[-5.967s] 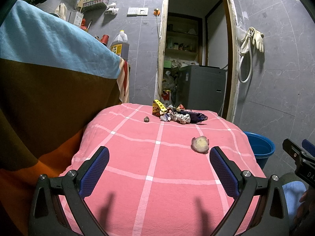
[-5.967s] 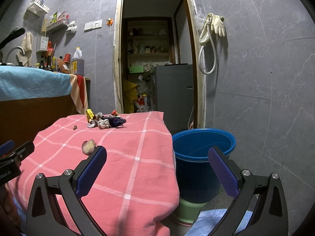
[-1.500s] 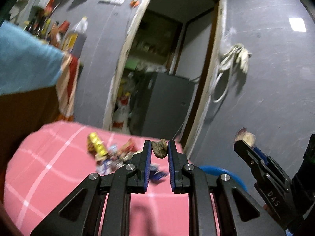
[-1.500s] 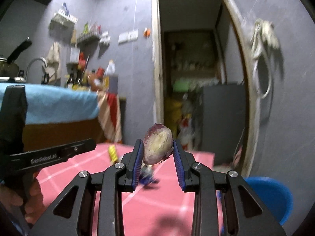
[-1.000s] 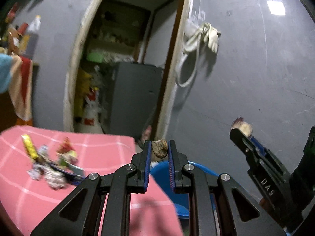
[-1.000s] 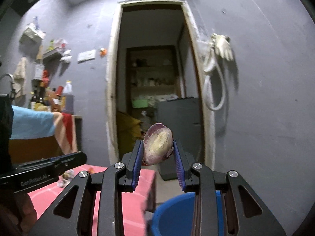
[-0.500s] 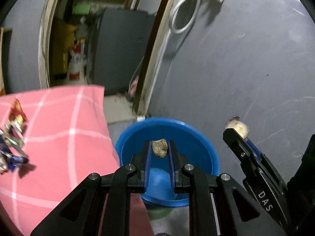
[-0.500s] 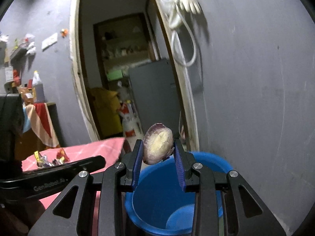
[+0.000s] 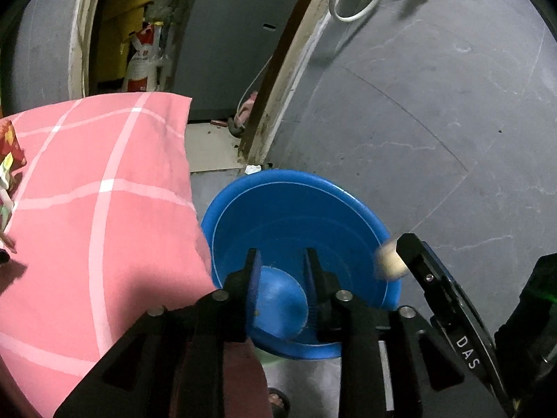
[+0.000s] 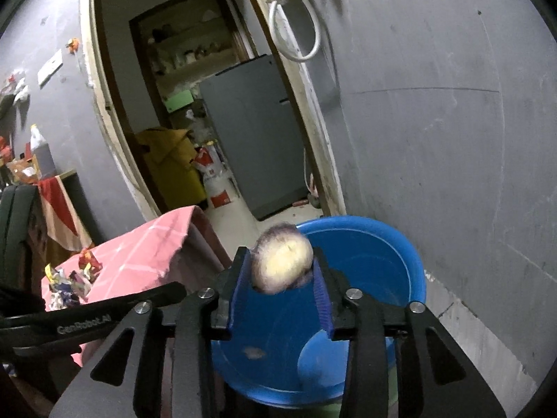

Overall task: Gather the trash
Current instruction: 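Carry both items over the blue bucket and open both tools to drop them, then bring both tools back over the wrapper pile on the table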

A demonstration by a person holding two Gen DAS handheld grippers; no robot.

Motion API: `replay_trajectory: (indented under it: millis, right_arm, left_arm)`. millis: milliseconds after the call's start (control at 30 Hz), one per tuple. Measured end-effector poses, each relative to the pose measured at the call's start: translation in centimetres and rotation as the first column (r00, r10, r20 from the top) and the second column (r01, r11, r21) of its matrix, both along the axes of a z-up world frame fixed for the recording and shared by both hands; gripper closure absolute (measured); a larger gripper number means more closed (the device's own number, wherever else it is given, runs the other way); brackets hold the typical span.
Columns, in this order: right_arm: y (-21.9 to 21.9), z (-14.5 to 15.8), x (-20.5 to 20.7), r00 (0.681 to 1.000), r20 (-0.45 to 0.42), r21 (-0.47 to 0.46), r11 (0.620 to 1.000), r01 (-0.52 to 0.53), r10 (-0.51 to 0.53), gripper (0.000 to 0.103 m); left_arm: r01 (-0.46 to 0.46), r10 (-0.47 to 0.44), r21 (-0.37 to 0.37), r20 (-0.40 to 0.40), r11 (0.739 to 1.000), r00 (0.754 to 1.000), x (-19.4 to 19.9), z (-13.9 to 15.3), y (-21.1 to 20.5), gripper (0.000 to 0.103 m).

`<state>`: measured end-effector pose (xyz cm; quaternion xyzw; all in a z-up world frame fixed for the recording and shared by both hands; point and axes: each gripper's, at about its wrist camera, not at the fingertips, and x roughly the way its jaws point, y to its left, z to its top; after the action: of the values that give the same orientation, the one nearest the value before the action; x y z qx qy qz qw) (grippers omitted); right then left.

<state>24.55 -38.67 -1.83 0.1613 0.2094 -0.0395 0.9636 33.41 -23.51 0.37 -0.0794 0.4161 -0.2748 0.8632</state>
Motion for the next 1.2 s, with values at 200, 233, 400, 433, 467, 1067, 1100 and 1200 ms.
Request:
replay_trajectory:
  millis: [200,233,400,433,467,1067,1100,1200]
  right_arm:
    - [-0.3,0.1,-0.3,1.000,0.005,0.007,1.000,0.017,-0.017,0.055]
    - [-0.4,0.2,-0.5,1.000,0.014,0.005,1.000,0.018,-0.018,0.052]
    - [0.0,1.1,-1.4,0.996,0.082,-0.011,1.000,0.018,-0.017,0.036]
    - [0.2,1.3,-1.6,0.995,0.101,-0.014,1.000,0.016,-0.015,0.027]
    - [0.4,1.6,-2.0,0.992,0.124,-0.020,1.000,0.013,-0.011,0.023]
    - [8.2,5.7,-5.6,0.881,0.421,-0.182,0.972,-0.149,0.214,0.000]
    - [9.0,5.8,-5.8,0.875,0.427,-0.197,0.967,-0.159,0.230,0.000]
    - [10.7,6.1,-6.0,0.857,0.435,-0.231,0.954,-0.190,0.276,0.000]
  left_arm:
    - [-0.023,0.024,-0.026,0.041,0.999,0.999,-0.7,0.8,1.0,0.065]
    - [-0.028,0.030,-0.032,0.049,0.999,0.998,-0.9,1.0,1.3,0.065]
    - [-0.073,0.080,-0.053,0.144,0.996,0.986,-2.5,3.1,3.6,0.043]
    - [-0.085,0.094,-0.060,0.171,0.995,0.981,-3.1,3.5,4.1,0.037]
    - [-0.095,0.108,-0.069,0.198,0.993,0.974,-3.6,3.9,4.8,0.033]
    - [-0.362,0.387,-0.146,0.463,0.921,0.798,-11.9,7.6,17.8,0.002]
    - [-0.378,0.397,-0.140,0.478,0.915,0.783,-12.2,7.5,18.0,0.002]
    - [-0.433,0.426,-0.119,0.529,0.893,0.734,-13.5,7.5,19.3,0.002]
